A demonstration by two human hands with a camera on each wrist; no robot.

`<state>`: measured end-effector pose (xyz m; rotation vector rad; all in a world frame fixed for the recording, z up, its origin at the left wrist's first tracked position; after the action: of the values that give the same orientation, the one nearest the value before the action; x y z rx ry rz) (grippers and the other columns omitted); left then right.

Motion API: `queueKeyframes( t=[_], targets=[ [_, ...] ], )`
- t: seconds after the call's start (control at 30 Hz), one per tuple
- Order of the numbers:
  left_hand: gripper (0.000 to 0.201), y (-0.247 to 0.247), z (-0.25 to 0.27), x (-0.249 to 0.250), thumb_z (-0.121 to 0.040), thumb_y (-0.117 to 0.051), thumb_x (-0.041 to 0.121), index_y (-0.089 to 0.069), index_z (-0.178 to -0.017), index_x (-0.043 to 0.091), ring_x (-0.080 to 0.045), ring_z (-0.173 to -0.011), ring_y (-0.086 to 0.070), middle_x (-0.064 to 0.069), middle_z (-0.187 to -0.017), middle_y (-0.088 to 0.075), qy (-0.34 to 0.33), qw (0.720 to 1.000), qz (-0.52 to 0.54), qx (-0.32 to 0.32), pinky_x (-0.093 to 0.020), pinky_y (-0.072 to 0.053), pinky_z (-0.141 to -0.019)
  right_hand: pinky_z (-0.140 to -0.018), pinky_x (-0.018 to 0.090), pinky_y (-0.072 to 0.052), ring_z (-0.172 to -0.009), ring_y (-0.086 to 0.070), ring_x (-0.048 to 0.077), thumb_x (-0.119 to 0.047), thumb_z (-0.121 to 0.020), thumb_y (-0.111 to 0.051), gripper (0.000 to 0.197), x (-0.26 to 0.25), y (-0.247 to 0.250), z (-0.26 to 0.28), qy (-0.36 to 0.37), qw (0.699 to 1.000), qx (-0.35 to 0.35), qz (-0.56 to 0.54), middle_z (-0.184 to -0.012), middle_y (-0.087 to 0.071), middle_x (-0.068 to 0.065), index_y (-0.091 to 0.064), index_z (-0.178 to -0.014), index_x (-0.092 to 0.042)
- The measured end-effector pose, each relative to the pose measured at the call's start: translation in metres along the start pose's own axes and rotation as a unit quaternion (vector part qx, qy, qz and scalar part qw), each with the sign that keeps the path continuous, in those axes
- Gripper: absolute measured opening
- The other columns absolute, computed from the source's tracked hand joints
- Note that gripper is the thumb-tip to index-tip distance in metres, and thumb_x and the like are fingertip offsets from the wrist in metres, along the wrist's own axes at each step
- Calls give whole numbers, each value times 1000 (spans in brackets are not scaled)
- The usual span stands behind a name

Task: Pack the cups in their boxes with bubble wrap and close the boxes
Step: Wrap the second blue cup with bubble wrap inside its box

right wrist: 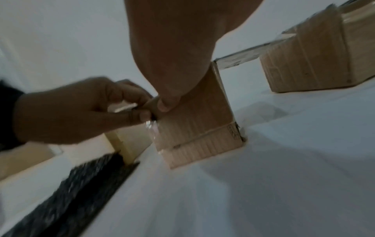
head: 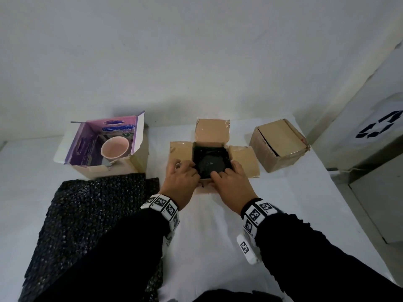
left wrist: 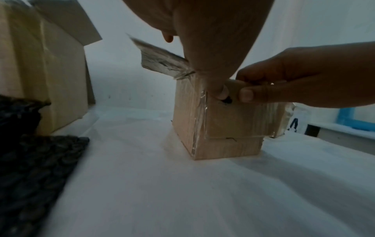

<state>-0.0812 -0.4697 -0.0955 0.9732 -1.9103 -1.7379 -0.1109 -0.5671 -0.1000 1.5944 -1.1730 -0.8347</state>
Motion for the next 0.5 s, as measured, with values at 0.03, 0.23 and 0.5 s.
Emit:
queueKeyframes(
  t=[0.03,0.23,0.5],
  targets=[
    [12,1,1,-3,-84,-61,36,-67,-77,27,-23,-118,-45,9,-98,-65,20,1000,2,1,-48,-21,-101,-95,41,-34,-62,-56,23,-29,-87,-56,11,1,3,0,0,1000,0,-16,-60,-59,-1,-54,-80,-20],
    [36,8,24,-30,-68,-73,56,-66,-101,44,-34,-137,-20,-6,-149,-31,233,962,141,30,-51,-16,-104,-95,41,-38,-116,-46,26,-45,-93,-47,31,56,23,24,-143,980,39,-133,-124,-54,3,-58,-104,-19],
    [119,14,37,-62,-59,-89,39,-15,-149,19,-10,-113,-50,2,-129,-47,339,785,495,156,-18,-43,-90,-85,35,-52,-90,-63,18,-36,-83,-69,47,111,-9,70,-550,671,94,-489,-108,-65,3,-55,-122,-13]
  ],
)
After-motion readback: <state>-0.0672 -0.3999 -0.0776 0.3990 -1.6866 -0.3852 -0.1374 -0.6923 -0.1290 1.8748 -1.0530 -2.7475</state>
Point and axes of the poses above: each hand's wrist, its own z-axis away from the middle knuckle, its own y-axis out of the back of the hand, x = y × z, the point moved 9 cm from there along -z, towards the middle knuckle
